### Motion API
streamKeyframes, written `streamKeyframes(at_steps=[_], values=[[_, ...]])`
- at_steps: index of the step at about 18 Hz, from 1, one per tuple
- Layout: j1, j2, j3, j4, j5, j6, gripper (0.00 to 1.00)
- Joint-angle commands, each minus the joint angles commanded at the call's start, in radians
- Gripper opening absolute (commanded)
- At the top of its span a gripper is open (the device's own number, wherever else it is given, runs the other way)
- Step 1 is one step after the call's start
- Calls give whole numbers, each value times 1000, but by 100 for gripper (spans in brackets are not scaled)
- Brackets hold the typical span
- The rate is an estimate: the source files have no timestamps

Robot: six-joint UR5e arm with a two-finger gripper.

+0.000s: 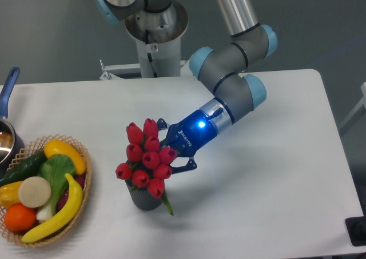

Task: Insert the flowers into the vase
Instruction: 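Push the tulips further down into the vase and settle them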

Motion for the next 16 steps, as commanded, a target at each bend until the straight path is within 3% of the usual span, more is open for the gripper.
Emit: streamKeyframes(at_steps=[3, 5, 7, 9, 16], values=[[0, 0, -3, 0, 0, 11, 48], [0, -2, -6, 0, 0, 34, 62], [0, -2, -11, 0, 0, 46, 65], [0, 0, -11, 0, 0, 49, 81], [0, 12, -11, 2, 69, 51, 100]])
